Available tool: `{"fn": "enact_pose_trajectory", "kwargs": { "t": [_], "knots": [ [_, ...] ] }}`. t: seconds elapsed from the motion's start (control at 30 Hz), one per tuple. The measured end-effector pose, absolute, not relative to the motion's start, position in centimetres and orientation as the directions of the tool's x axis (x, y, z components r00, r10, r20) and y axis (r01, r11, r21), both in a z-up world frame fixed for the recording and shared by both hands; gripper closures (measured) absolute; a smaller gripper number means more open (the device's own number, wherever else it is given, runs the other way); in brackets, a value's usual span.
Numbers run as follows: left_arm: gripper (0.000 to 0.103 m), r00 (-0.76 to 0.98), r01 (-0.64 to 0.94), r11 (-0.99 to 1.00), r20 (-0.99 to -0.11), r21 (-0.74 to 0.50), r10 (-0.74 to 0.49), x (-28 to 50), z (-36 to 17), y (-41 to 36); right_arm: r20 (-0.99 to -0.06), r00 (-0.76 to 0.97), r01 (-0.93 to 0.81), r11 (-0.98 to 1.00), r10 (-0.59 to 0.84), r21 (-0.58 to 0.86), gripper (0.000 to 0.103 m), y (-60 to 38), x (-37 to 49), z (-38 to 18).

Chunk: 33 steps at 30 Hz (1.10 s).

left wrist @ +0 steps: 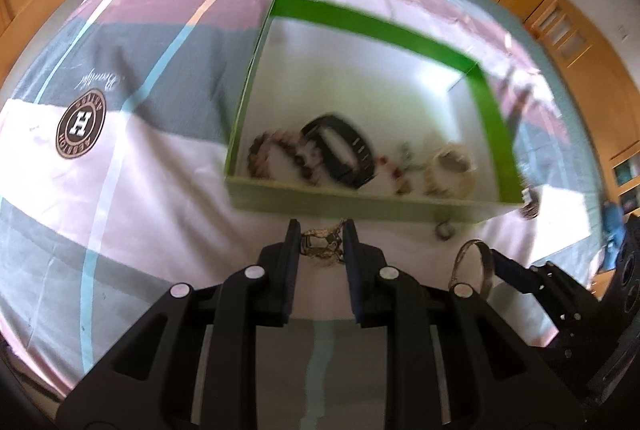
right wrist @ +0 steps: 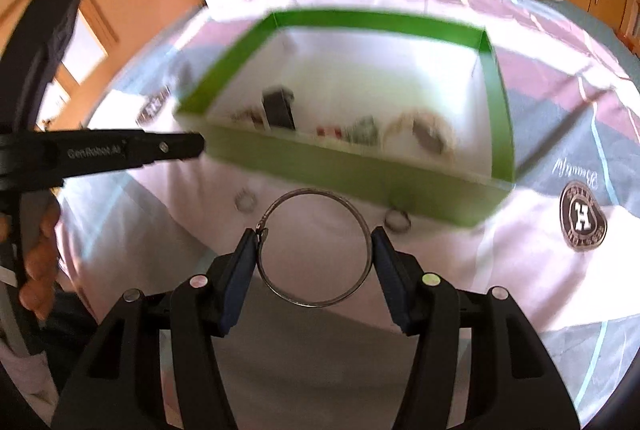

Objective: Organize jewelry
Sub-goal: 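Drop the hoop into the box with the right tool while the left drops the keychain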

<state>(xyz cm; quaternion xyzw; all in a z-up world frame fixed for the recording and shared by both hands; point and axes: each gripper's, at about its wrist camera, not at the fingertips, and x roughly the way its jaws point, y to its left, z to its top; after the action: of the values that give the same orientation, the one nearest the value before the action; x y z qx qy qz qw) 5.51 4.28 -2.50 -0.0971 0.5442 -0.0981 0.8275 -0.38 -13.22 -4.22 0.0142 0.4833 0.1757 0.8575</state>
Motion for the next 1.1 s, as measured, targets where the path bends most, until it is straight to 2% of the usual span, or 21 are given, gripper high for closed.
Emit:
{"fn": "enact_pose_trajectory", "kwargs": {
  "t": [0.27, 0.43, 0.73, 0.8, 0.87, 1.1],
  "knots": [
    [0.082, 0.447, 0.075, 0.962, -0.854, -0.262, -0.267, 8.0, -0.7, 3.3, -0.725, 0.598, -0.222, 0.940, 0.340, 0.258, 0.045, -15.6, 2.0, -0.7],
    [0.081, 0.457, 0.026, 0.981, -0.871, -0.193, -0.183, 10.4, -1.6, 3.7, -0.738, 0.612, -0.156, 0.959, 0.283, 0.238, 0.045, -16.2, 5.4, -2.0],
    [0.081, 0.433, -0.006, 0.980, -0.884, -0.201, -0.179, 12.5, -3.0, 4.7, -0.760, 0.601, -0.093, 0.967, 0.246, 0.239, 0.043, -16.1, 8.4, -4.0],
    [0.065, 0.446, -0.001, 0.980, -0.877, -0.201, -0.180, 12.4, -2.7, 4.6, -0.750, 0.615, -0.092, 0.967, 0.243, 0.238, 0.036, -16.2, 8.2, -3.7],
    [0.059, 0.466, 0.010, 0.981, -0.867, -0.195, -0.177, 12.0, -2.2, 4.5, -0.740, 0.623, -0.097, 0.963, 0.256, 0.252, 0.035, -16.4, 7.7, -3.1],
    [0.051, 0.465, 0.067, 0.978, -0.861, -0.198, -0.206, 9.6, -0.9, 4.0, -0.754, 0.559, -0.165, 0.937, 0.345, 0.307, 0.034, -17.3, 5.0, -1.8]
  ]
}}
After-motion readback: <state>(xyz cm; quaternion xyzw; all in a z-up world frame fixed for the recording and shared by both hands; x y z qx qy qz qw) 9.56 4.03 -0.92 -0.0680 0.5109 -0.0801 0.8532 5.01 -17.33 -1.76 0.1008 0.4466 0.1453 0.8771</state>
